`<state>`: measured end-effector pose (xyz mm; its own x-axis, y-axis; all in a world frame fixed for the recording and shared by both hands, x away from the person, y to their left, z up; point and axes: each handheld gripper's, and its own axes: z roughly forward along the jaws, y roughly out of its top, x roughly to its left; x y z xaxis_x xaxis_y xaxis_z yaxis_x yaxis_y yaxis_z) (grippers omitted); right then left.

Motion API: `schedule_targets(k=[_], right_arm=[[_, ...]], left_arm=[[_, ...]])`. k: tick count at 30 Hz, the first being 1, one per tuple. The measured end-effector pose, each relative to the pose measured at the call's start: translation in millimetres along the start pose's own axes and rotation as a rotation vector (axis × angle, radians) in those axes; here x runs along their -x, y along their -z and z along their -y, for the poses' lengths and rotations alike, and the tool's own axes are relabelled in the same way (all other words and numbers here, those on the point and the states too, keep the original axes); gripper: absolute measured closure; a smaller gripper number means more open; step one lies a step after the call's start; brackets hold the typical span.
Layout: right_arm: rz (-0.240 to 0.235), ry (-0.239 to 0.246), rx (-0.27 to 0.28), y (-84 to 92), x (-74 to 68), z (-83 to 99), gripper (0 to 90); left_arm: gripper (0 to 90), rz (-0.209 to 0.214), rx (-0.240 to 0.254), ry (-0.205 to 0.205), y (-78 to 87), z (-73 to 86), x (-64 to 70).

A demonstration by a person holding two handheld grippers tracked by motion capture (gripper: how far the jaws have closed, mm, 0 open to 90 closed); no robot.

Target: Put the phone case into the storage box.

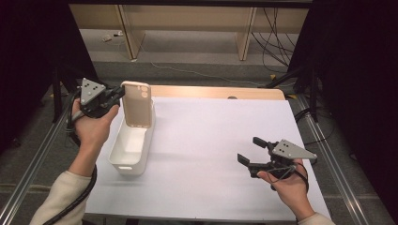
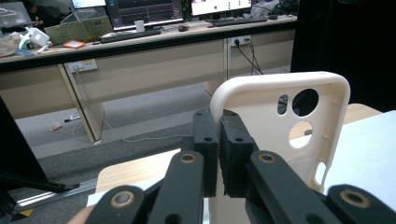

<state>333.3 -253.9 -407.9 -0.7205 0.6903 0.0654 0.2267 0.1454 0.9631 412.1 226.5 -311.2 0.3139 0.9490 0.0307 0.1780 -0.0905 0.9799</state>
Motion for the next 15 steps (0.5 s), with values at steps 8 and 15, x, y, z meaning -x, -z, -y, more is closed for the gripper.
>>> schedule_targets(k=[8,15], right_arm=[[-0.006,-0.002,-0.001,-0.2,0.1,0.2,16.3],[-0.009,-0.003,0.001,-0.8,0.0,0.6,16.3]], left_arm=[[86.2,-0.008,-0.007,-0.003,-1.2,0.0,-4.1],[86.2,-0.011,-0.012,-0.010,-3.5,-0.7,-5.9]])
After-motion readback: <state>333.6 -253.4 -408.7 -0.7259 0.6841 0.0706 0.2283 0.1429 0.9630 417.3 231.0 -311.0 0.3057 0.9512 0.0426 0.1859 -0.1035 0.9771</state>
